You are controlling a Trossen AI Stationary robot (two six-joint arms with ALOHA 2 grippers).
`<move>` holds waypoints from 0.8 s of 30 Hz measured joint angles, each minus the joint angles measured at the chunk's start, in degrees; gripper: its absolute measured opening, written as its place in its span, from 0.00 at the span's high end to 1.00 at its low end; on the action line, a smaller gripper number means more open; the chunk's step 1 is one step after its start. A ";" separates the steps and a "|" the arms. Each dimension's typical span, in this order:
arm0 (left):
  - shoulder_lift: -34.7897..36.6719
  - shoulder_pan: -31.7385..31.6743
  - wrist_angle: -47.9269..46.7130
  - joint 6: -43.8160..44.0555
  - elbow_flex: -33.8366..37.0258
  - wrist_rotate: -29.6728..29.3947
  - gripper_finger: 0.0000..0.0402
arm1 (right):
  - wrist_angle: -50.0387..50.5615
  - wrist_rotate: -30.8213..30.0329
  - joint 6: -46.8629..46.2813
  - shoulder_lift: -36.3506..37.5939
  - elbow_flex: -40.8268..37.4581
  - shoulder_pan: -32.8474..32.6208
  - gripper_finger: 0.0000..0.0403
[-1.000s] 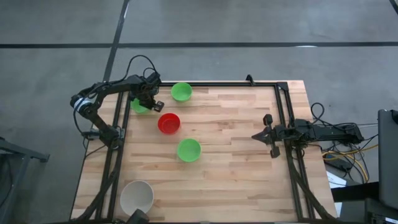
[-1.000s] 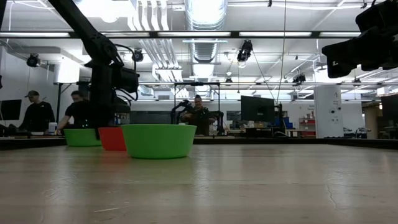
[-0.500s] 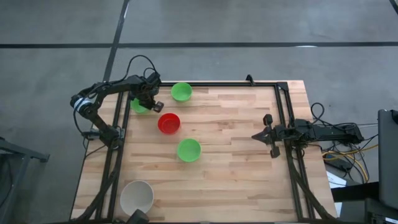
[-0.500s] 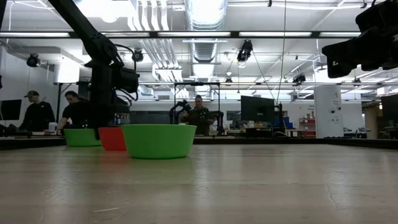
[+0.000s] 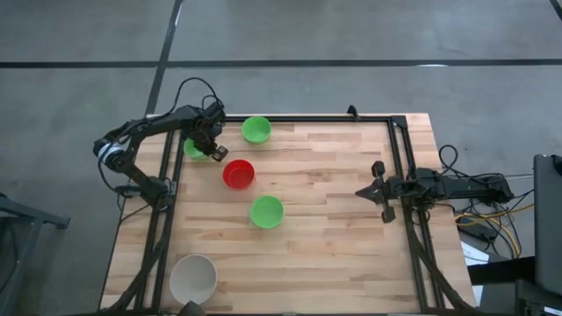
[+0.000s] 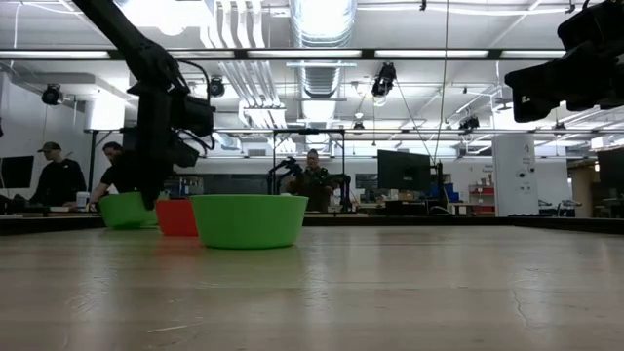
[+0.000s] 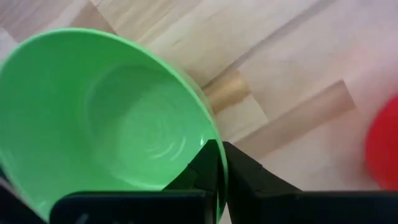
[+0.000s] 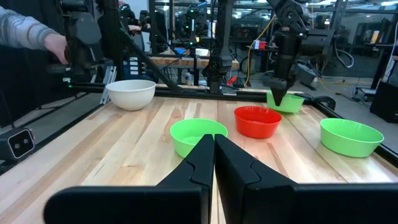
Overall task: Nest bowls inside each other
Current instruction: Stack the top left green bowl on top of the grey bowl
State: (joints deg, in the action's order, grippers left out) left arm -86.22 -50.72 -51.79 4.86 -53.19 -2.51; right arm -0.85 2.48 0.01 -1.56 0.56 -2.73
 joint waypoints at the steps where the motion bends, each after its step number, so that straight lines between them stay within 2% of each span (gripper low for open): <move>1: 0.78 0.09 -0.80 0.01 0.00 0.05 0.96 | 0.00 0.01 0.00 0.00 -0.02 0.00 0.98; 9: 7.56 1.05 -5.90 -0.12 -0.04 0.67 0.96 | -0.01 0.01 0.00 -0.01 -0.02 -0.01 0.98; 14: 11.68 2.64 -6.12 0.61 -0.04 3.44 0.98 | -0.01 0.00 0.00 -0.02 -0.01 -0.01 0.98; 19: 15.32 5.89 -9.09 -0.28 -0.09 6.58 0.98 | 0.01 0.02 0.00 -0.02 -0.02 -0.01 0.98; 24: 18.62 10.91 -11.34 0.70 -0.09 6.62 0.98 | 0.00 0.00 0.00 -0.01 -0.02 -0.01 0.98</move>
State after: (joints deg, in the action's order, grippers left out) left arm -67.60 -39.81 -63.13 5.56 -53.28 4.12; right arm -0.85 2.48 0.01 -1.57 0.54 -2.74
